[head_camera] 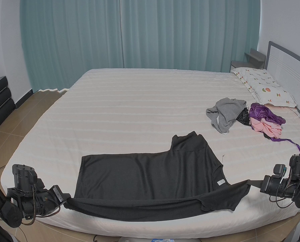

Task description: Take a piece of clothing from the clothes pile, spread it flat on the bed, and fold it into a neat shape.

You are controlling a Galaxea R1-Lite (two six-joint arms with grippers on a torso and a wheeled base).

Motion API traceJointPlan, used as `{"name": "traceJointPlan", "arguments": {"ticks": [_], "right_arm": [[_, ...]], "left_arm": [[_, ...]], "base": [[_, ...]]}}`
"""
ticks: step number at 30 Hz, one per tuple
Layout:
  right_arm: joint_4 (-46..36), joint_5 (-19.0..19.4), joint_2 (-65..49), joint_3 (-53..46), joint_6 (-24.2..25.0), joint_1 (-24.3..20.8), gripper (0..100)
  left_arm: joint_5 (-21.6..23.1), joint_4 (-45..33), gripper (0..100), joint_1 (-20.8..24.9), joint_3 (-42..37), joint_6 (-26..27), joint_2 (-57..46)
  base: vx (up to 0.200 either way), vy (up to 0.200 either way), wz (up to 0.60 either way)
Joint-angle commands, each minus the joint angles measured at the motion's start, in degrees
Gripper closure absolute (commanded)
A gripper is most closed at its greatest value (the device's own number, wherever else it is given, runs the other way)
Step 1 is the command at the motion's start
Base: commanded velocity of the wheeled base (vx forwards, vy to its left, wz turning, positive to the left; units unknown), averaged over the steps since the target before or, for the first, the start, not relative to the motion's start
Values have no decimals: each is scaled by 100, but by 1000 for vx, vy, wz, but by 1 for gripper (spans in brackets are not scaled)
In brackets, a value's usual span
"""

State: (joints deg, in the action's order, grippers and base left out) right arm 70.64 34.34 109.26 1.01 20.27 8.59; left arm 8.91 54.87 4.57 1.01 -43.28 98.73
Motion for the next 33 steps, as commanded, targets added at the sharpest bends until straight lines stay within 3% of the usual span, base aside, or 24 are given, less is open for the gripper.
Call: {"name": "traceJointPlan", "arguments": {"ticks": [1,6,11,19,33], "right_arm": [[-51,-6,25,-101,-41,-7,100],[-411,-15,-169,-101,-217,-16,100],[-833,-15,-318,-101,-586,2,100],[-1580,-6,-924,-101,-639,-16,100],[-1527,-103,-169,558,-595,-191,100]], "left_arm": [[-12,-91,100,-9,-101,3,278],[14,-715,100,17,-101,47,129],[-21,-785,100,17,-101,47,94],[-39,-1216,100,35,-101,56,76],[-56,-1031,100,0,558,-23,656]], "base": [[0,0,0],[0,0,0],[0,0,0],[0,0,0],[0,0,0]]}}
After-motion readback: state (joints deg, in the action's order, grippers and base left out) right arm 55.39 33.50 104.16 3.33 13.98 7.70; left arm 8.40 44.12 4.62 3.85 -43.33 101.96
